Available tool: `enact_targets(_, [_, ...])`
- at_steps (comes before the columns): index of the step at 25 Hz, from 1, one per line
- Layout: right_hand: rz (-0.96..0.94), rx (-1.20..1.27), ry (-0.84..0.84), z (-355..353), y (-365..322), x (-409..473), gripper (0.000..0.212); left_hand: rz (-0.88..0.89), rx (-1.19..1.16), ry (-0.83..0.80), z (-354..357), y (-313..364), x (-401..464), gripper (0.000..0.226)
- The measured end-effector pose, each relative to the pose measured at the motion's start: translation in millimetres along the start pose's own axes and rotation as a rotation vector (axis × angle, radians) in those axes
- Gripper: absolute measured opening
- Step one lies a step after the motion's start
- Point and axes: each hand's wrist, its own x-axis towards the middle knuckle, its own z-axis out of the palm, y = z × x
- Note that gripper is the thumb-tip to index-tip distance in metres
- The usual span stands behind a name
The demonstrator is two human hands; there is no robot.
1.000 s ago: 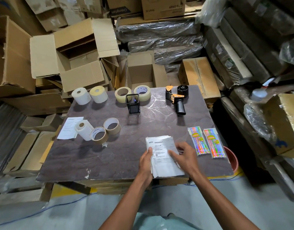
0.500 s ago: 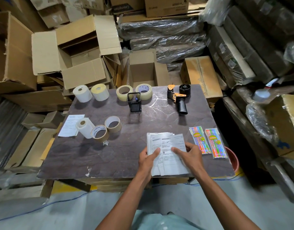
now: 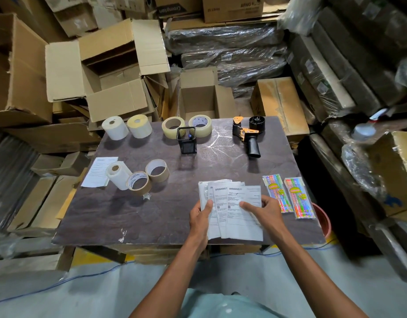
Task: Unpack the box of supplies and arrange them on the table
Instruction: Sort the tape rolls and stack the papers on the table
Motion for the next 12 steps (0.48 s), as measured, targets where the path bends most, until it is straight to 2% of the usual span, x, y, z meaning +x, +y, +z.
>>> enact_targets(6, [0.0, 0.132, 0.086, 0.0, -6.9, -1.1, 0.02, 0.029, 0.046, 0.058, -0.5, -0.5, 4.0, 0.021])
enact_targets(12, [0.023, 0.175, 0.095, 3.6, -5.3, 0.4, 0.021, 0.032, 0.037, 0.07, -2.8, -1.6, 3.9, 0.021])
